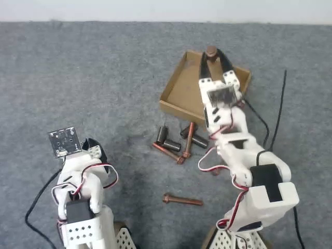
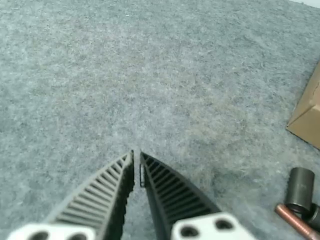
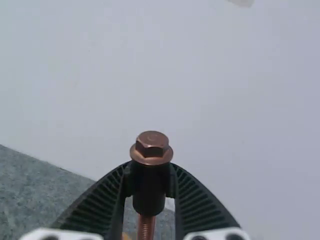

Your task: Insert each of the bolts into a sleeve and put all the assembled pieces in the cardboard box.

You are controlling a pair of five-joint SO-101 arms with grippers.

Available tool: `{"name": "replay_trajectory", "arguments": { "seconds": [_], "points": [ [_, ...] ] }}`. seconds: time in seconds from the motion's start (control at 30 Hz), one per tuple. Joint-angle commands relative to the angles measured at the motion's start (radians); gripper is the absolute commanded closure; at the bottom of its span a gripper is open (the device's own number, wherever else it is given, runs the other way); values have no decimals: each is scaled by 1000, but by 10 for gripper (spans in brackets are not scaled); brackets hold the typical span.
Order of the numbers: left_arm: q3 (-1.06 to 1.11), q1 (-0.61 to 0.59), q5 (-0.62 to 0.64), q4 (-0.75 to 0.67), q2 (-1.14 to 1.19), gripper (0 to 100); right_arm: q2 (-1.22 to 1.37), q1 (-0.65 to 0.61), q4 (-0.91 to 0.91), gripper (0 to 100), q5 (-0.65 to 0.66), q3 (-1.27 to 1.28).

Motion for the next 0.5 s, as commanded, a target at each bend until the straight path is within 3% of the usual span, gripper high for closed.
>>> {"name": "replay_trajectory", "arguments": {
  "seconds": [0.0,0.23,0.47],
  "points": [
    [-7,-3,-12,3,-20,984,-33,27,234,992,17,-158],
    [-7,-3,-12,-14,-20,984,-33,47,797,992,15,-339],
    [-7,-3,-12,-14,-20,984,-21,47,1210,992,14,-516]
  ]
}}
